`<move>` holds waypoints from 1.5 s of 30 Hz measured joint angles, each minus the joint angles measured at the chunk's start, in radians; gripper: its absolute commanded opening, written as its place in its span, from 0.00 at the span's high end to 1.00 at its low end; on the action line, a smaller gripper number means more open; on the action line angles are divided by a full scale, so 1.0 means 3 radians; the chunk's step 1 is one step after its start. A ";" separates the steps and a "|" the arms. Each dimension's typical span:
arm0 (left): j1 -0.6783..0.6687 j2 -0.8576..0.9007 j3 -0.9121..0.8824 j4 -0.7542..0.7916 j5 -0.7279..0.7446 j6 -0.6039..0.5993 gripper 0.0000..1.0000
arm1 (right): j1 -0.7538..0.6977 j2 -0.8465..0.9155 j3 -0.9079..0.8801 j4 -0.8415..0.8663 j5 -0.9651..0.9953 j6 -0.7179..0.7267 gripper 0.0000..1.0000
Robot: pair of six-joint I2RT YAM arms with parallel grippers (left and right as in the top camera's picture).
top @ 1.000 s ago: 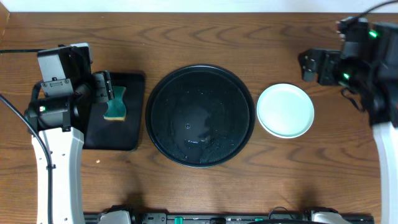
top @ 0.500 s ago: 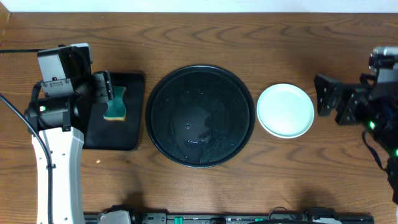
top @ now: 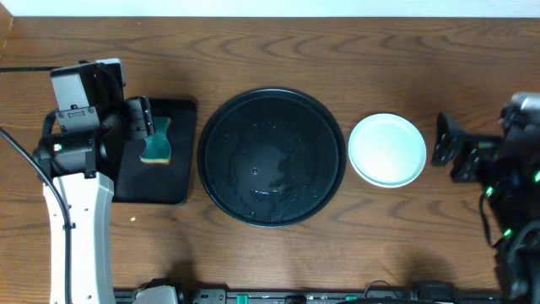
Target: Clean dirty plates on tray and stack at the side
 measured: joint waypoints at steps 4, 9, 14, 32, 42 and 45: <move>0.0000 0.0000 0.0000 0.0001 0.0000 0.0000 0.26 | 0.0000 -0.0636 -0.0997 0.0881 -0.0058 -0.0005 0.01; 0.0000 0.0000 0.0000 0.0001 0.0000 0.0000 0.26 | 0.0000 -0.1258 -0.2075 0.1760 -0.0160 -0.0015 0.01; 0.0000 0.0000 0.0000 0.0000 0.0001 0.0000 0.26 | 0.0000 -0.1708 -0.2841 0.2205 -0.0231 -0.0022 0.01; 0.0000 0.0000 0.0000 0.0000 0.0000 0.0000 0.26 | 0.0001 -0.2388 -0.3593 0.1986 -0.0270 -0.0020 0.01; 0.0000 0.0000 0.0000 0.0000 0.0001 0.0000 0.26 | 0.0003 -0.2388 -0.3593 0.1987 -0.0270 -0.0020 0.01; 0.0000 0.0000 0.0000 0.0000 0.0001 0.0000 0.26 | 0.0003 -0.2388 -0.3593 0.1986 -0.0270 -0.0020 0.01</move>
